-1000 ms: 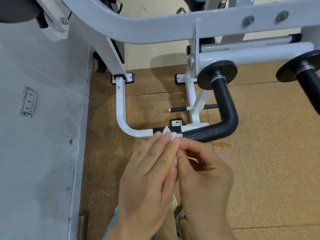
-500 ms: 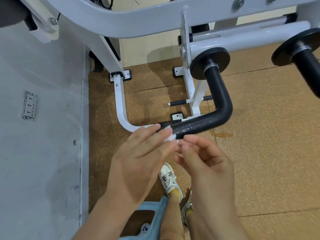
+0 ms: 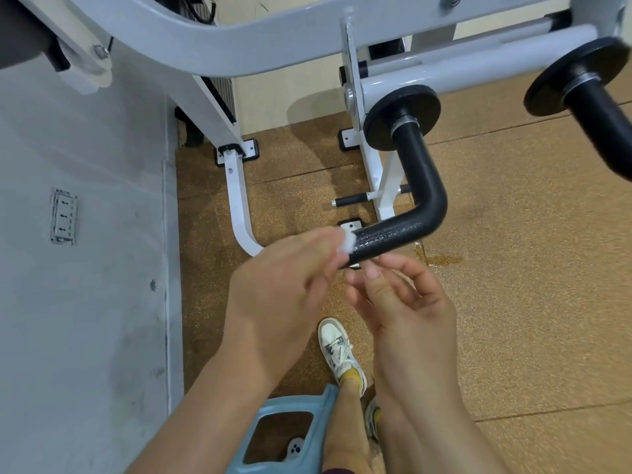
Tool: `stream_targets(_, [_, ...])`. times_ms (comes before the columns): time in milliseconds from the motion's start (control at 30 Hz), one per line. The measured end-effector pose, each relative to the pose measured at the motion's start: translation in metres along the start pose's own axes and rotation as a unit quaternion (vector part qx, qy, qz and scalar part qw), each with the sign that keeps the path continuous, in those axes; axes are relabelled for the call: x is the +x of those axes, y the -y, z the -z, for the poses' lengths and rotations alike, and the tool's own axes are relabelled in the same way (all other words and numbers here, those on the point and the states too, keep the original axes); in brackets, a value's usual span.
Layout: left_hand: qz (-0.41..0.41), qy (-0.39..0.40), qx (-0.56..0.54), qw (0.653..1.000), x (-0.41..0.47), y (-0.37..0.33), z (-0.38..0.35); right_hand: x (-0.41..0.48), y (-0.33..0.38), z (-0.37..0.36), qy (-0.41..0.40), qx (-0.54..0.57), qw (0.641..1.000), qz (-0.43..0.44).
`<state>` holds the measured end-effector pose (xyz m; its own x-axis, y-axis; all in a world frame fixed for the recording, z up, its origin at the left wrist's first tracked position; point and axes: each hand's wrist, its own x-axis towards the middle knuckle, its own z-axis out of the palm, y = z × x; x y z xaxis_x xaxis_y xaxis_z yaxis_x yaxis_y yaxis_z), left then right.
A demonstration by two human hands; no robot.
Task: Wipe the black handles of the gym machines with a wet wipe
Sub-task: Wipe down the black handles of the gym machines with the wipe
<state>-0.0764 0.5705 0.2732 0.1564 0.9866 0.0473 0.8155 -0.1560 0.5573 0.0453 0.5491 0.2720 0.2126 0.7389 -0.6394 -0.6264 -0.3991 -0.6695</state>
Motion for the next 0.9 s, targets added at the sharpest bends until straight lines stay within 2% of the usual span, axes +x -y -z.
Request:
stream_targets(67, [-0.095,0.023,0.064,0.993,-0.012,0.002,-0.005,0.000,0.002,0.002,0.009,0.021,1.000,-0.018])
stream_targets(100, [-0.105,0.024,0.076,0.991,-0.013,0.004,-0.006,-0.001,0.002,0.003,0.017,0.018,0.999,-0.024])
stream_targets(200, [0.035,0.010,0.001,0.999,0.007,-0.004,0.000,-0.004,0.001,0.005,0.037,-0.010,0.999,-0.030])
stream_targets(233, [0.040,-0.009,-0.012,0.999,0.012,-0.006,0.000,-0.005,0.002,0.005,0.039,-0.020,0.999,-0.026])
stream_targets(267, [0.022,0.004,-0.002,1.000,0.011,-0.009,-0.002,-0.005,0.003,0.005,0.043,-0.028,0.999,-0.018])
stream_targets(367, [-0.092,0.033,0.088,0.991,-0.006,-0.002,-0.010,-0.002,0.006,0.007,0.049,-0.067,0.996,0.018])
stream_targets(400, [-0.079,0.040,0.087,0.992,-0.005,-0.001,-0.010,-0.001,0.006,0.008,0.048,-0.093,0.994,0.034])
stream_targets(467, [0.027,0.032,0.035,0.999,0.007,-0.009,-0.005,0.001,0.003,0.010,0.041,-0.146,0.986,0.063])
stream_targets(500, [0.043,0.017,0.022,0.999,0.013,-0.012,-0.005,0.001,0.002,0.012,0.036,-0.159,0.984,0.073])
stream_targets(533, [0.022,0.017,0.025,0.999,0.015,-0.014,-0.007,0.001,0.001,0.013,0.031,-0.172,0.981,0.087])
stream_targets(633, [-0.113,0.034,0.114,0.986,0.002,-0.010,-0.015,0.001,0.001,0.016,0.023,-0.236,0.960,0.150])
stream_targets(667, [-0.104,0.035,0.115,0.987,0.004,-0.010,-0.015,0.002,0.000,0.018,0.016,-0.245,0.956,0.162])
stream_targets(767, [0.017,0.034,0.059,0.998,0.020,-0.019,-0.009,0.005,0.000,0.022,0.013,-0.258,0.948,0.184])
stream_targets(900, [-0.090,0.045,0.115,0.988,0.005,-0.012,-0.015,0.006,0.008,0.021,0.056,-0.327,0.901,0.279])
